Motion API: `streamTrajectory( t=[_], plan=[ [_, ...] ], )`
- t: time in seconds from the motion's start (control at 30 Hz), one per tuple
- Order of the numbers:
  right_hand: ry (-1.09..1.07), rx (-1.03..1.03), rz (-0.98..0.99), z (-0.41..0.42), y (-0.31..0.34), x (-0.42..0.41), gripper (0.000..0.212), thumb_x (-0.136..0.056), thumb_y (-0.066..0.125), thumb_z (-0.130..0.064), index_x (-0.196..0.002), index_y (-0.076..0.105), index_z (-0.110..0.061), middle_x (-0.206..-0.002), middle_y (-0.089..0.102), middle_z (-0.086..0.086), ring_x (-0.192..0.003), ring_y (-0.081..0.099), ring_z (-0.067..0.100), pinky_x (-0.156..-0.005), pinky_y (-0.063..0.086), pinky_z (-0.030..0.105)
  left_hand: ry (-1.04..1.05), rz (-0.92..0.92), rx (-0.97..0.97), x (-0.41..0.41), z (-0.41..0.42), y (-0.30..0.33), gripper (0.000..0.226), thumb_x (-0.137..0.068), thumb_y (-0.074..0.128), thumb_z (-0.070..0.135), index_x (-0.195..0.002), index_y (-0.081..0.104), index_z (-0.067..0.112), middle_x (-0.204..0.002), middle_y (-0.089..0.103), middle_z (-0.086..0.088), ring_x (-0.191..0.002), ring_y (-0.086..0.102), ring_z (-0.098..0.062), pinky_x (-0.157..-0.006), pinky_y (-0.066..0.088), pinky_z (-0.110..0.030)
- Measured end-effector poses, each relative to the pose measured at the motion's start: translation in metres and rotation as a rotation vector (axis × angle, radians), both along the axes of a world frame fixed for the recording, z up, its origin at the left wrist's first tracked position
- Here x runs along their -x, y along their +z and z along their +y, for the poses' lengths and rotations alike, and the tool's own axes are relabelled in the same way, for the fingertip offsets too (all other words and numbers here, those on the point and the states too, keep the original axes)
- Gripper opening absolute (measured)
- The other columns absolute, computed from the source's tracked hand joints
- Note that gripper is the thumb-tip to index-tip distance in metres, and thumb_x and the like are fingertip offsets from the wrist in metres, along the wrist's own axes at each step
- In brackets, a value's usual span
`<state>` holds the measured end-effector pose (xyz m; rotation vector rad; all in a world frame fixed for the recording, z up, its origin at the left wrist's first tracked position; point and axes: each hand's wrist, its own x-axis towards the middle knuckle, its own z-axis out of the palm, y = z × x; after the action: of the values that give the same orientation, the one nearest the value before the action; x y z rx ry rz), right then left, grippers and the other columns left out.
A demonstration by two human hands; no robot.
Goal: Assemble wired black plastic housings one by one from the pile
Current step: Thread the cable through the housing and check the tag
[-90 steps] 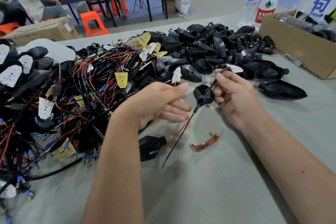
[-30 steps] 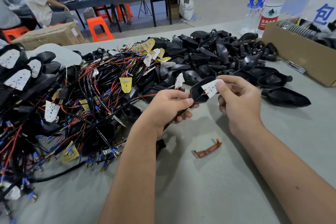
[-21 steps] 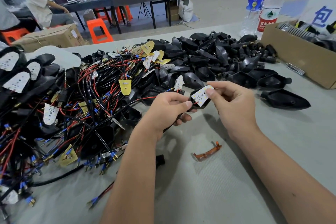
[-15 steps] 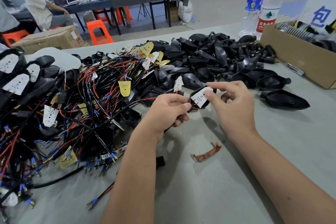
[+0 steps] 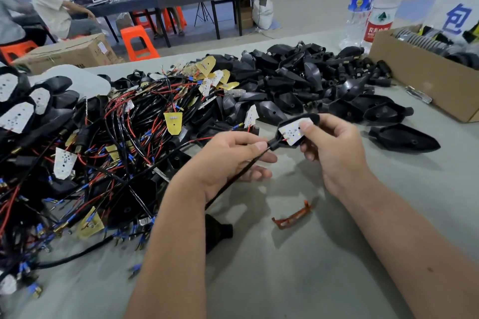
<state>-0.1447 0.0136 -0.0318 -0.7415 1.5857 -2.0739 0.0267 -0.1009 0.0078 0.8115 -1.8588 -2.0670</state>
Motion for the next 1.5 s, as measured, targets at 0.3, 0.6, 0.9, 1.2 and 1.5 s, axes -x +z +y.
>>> streamTrajectory(
  t=[0.3, 0.6, 0.9, 1.2, 1.5],
  plan=[
    [-0.117, 0.103, -0.196, 0.0, 0.0, 0.008, 0.02, -0.094, 0.069, -0.005, -0.078, 0.07, -0.017, -0.071, 0.067, 0.005, -0.05, 0.053, 0.012, -0.041, 0.036, 0.021, -0.102, -0.237, 0.056, -0.031, -0.014, 0.006, 0.029, -0.105, 0.056, 0.022, -0.105, 0.068, -0.004, -0.084, 0.076, -0.015, -0.056, 0.063, -0.017, -0.05, 0.049, -0.021],
    [-0.164, 0.158, -0.315, 0.002, 0.004, 0.01, 0.026, -0.098, 0.065, -0.006, -0.074, 0.059, -0.014, -0.076, 0.065, 0.008, -0.052, 0.05, 0.013, -0.042, 0.032, 0.021, 0.035, -0.21, 0.288, -0.041, -0.022, 0.009, 0.027, -0.106, 0.05, 0.008, -0.103, 0.077, 0.005, -0.059, 0.048, 0.001, -0.05, 0.029, -0.009, -0.043, 0.022, -0.016],
    [-0.178, 0.185, -0.37, 0.003, 0.007, 0.009, 0.022, -0.099, 0.064, -0.004, -0.079, 0.058, -0.01, -0.079, 0.063, 0.009, -0.052, 0.051, 0.013, -0.042, 0.033, 0.021, 0.069, -0.154, 0.332, -0.04, -0.024, 0.009, 0.031, -0.106, 0.053, 0.011, -0.098, 0.083, 0.016, -0.059, 0.05, 0.0, -0.049, 0.029, -0.008, -0.044, 0.024, -0.016],
    [-0.188, 0.167, -0.354, 0.003, 0.008, 0.007, 0.019, -0.099, 0.063, -0.005, -0.082, 0.061, -0.011, -0.077, 0.065, 0.006, -0.054, 0.051, 0.014, -0.043, 0.034, 0.021, 0.075, -0.051, 0.43, -0.041, -0.029, 0.006, 0.038, -0.105, 0.045, -0.003, -0.11, 0.079, 0.013, -0.06, 0.048, 0.004, -0.048, 0.032, -0.004, -0.042, 0.023, -0.011],
    [-0.186, 0.164, -0.342, 0.002, 0.009, 0.005, 0.017, -0.099, 0.065, -0.006, -0.085, 0.056, -0.011, -0.069, 0.061, 0.003, -0.051, 0.049, 0.013, -0.044, 0.034, 0.02, 0.236, -0.03, 0.593, -0.04, -0.031, 0.006, 0.023, -0.101, 0.062, 0.011, -0.107, 0.08, 0.025, -0.046, 0.045, 0.017, -0.04, 0.033, -0.002, -0.042, 0.027, -0.008]
  ],
)
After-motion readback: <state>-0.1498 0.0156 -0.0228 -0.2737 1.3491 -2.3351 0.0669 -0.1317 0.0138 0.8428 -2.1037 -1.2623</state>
